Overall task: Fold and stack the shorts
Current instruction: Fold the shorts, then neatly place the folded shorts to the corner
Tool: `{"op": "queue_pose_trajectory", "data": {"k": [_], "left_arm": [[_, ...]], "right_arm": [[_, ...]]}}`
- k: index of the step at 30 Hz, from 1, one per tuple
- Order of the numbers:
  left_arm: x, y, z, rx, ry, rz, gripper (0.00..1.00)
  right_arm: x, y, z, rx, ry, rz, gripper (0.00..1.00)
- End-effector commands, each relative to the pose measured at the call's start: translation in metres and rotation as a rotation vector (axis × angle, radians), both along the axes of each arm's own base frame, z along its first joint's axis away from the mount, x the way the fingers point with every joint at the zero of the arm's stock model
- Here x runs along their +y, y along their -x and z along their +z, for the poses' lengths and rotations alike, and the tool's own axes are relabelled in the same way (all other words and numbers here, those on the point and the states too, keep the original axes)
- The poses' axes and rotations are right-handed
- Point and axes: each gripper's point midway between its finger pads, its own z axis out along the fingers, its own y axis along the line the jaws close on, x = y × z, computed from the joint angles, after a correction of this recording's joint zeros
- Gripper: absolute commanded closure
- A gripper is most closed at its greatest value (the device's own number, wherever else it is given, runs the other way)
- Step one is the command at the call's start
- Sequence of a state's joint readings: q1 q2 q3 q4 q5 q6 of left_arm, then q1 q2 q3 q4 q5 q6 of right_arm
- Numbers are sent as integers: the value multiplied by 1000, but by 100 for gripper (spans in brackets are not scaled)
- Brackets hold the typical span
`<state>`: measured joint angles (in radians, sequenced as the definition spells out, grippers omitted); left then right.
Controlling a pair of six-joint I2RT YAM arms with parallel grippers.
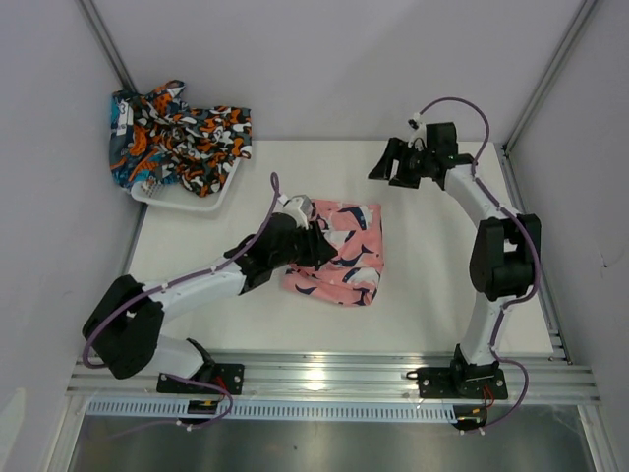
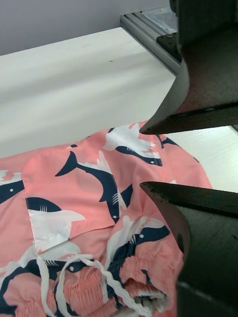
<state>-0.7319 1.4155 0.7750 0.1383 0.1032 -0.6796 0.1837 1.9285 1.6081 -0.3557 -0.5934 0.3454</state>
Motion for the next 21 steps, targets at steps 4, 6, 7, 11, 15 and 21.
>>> {"op": "queue_pose_trajectory", "data": {"k": [4,6,7,11,15,21], "left_arm": [[33,18,-12,24,-113,47,52],[37,21,-9,19,-115,51,51],[37,21,-8,17,-116,50,51],[41,22,-6,15,-124,54,50],[41,23,-7,14,-125,53,50],[43,24,-10,16,-131,55,50]], "right_arm": [[-40,14,-92,221,221,-62,22],[-39,15,-107,252,188,-56,22],[-38,14,-110,247,178,-54,21],[-30,16,-122,261,135,-11,20],[-25,16,-139,288,117,8,20],[-11,23,-159,332,65,59,36]]}}
